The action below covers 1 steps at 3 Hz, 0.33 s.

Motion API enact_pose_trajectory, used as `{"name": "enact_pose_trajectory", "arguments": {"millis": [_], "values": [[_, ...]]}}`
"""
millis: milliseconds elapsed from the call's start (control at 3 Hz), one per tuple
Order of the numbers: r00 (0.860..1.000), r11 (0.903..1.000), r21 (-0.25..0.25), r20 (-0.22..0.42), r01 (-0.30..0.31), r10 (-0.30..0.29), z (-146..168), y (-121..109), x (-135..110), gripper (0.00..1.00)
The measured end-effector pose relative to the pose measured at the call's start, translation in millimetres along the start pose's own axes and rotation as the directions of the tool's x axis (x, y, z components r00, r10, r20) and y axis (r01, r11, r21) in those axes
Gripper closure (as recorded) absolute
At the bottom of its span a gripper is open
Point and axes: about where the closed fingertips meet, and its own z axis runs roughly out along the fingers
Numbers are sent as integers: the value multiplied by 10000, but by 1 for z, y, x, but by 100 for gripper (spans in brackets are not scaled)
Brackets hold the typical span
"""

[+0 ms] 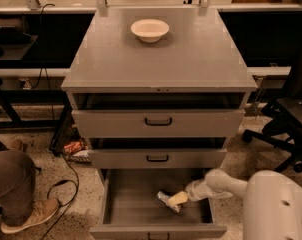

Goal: Place redbull can into bottom drawer

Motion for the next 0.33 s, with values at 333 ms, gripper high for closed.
{"name": "enact_pose_trajectory", "arguments": {"millis": [333], "values": [[9961,9993,201,829,-327,309,-65,-13,0,0]]}}
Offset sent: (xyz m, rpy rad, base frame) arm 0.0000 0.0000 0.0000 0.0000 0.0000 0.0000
